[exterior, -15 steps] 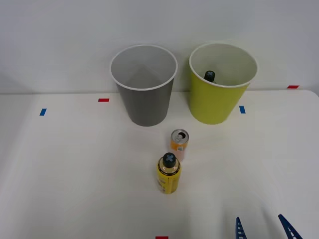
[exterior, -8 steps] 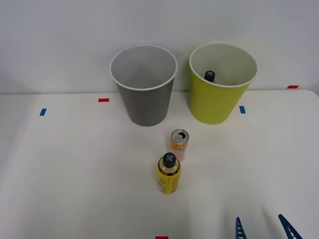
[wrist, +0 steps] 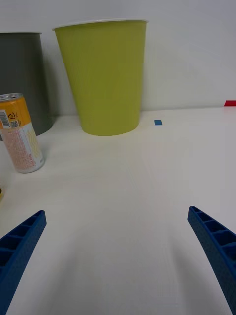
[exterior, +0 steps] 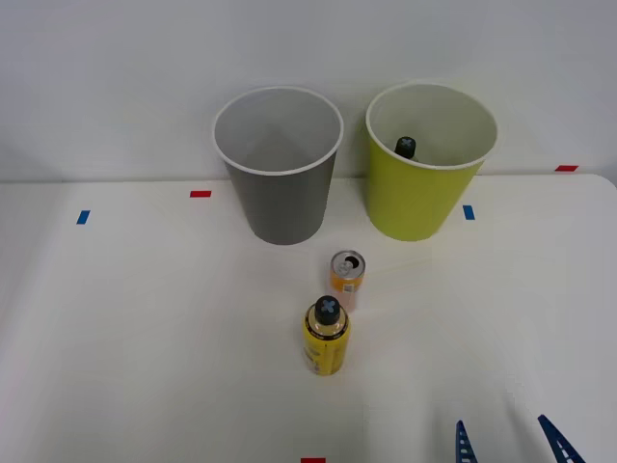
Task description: Put cans in the gray bin, plastic bottles in the light green bin
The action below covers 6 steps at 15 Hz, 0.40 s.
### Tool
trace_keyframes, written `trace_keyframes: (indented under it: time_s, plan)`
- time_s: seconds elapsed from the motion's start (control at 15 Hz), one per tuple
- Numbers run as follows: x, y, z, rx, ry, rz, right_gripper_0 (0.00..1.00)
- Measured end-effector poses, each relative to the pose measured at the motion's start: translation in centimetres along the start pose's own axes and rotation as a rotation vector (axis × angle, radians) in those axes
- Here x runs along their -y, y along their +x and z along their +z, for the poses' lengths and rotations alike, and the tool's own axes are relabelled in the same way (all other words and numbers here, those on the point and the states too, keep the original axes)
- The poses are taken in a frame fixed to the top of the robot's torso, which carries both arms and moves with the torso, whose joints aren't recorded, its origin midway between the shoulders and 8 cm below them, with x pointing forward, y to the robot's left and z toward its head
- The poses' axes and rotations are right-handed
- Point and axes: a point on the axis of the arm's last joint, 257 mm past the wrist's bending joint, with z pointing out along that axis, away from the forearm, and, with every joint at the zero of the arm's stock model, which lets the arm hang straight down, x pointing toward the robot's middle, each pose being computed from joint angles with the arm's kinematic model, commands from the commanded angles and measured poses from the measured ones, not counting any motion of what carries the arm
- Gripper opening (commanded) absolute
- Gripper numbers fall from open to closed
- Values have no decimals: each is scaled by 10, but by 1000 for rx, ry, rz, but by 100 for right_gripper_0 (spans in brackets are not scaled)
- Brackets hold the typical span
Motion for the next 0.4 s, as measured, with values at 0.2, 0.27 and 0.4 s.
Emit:
trace_keyframes:
  time_s: [0.2, 0.27, 0.4]
  plan:
    - [0, 0, 0, 0, 0, 0, 100]
    - [0, 0, 0, 0, 0, 0, 100]
    - [0, 0, 0, 0, 0, 0, 100]
